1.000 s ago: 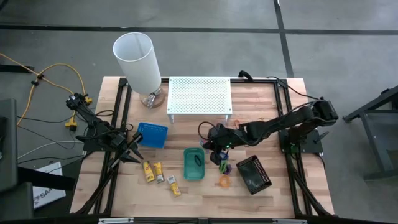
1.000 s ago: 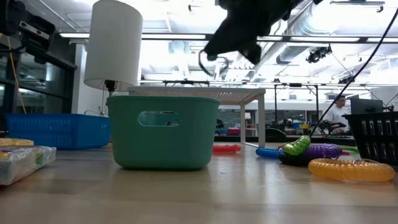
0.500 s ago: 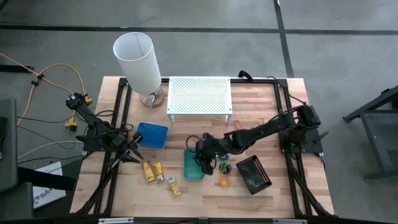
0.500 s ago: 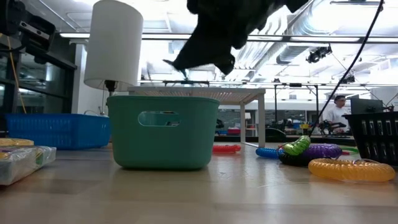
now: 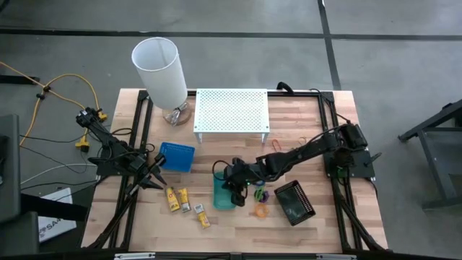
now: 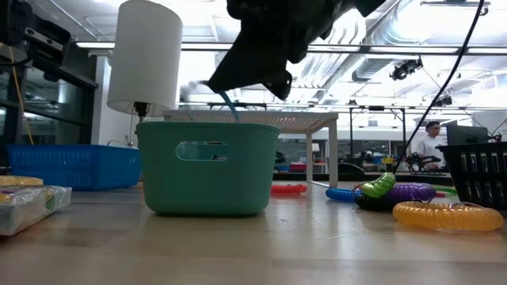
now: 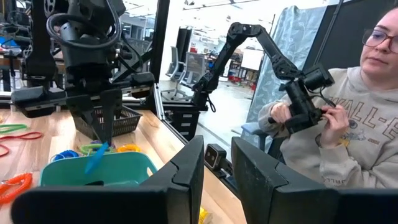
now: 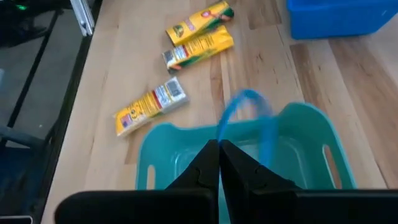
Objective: Pick & Place Office Desk Supplies
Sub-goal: Put the blue rubber band into the green bin
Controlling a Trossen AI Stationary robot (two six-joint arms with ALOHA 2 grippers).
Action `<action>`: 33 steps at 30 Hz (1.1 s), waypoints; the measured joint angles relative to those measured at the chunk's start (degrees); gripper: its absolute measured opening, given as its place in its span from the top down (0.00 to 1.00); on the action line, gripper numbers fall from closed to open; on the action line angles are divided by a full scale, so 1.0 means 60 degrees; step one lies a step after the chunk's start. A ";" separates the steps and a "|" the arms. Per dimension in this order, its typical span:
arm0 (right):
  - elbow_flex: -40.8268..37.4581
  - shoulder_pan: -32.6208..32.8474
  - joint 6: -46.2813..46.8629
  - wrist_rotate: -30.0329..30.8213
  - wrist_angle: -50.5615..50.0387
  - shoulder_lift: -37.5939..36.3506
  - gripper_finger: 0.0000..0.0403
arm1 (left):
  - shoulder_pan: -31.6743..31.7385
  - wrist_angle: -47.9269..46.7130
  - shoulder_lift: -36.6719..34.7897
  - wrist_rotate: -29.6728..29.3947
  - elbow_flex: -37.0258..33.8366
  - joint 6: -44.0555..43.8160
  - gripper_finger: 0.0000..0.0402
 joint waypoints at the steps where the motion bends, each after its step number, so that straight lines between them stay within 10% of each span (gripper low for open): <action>1: 0.0000 0.0018 0.0004 0.0066 -0.0079 0.0000 0.99 | 0.0000 0.0000 0.0000 -0.0003 0.0000 0.0000 0.80; 23: 0.0000 0.0071 -0.0040 0.0158 -0.0198 0.0000 0.99 | -0.0001 0.0040 0.0000 0.0001 0.0000 0.0000 0.80; 33: 0.0000 0.0071 -0.0040 0.0194 -0.0198 0.0000 0.80 | 0.0000 0.0040 0.0000 0.0001 0.0000 0.0000 0.80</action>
